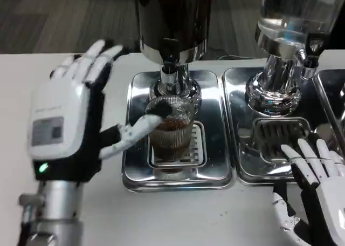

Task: Grasp the cup under the faucet to collect the drink, then remove the cup.

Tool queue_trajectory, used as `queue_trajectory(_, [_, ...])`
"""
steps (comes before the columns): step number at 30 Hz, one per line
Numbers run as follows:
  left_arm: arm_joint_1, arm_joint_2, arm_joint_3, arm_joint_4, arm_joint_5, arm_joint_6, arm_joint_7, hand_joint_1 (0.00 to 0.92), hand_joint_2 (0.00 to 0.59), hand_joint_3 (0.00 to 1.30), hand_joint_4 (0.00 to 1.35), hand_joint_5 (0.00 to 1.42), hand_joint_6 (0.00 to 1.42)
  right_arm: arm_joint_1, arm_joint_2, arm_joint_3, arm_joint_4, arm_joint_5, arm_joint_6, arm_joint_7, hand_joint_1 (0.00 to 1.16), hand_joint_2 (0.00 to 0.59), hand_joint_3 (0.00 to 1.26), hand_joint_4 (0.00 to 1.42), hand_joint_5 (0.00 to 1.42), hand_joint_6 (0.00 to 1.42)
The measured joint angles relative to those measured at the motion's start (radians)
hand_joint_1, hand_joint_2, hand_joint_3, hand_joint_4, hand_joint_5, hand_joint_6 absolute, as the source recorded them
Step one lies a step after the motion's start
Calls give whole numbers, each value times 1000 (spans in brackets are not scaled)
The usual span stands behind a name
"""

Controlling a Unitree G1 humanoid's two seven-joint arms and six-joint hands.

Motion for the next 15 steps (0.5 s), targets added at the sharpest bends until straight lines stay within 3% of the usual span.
queue_trajectory(4, [96,23,55,-15,-24,-23,14,0,63,245,25,221,152,-12,-7,-1,0,0,1,20,150,481,183,65,0,79])
queue_trajectory(9, [196,28,81,-17,-29,-53,50,0,66,242,13,213,148,-53,-5,1,-11,3,3,57,148,464,167,53,0,80])
queue_trajectory(15, [285,30,94,37,-38,-79,105,0,55,164,0,156,99,-93,28,20,-16,30,4,101,157,441,150,36,0,82])
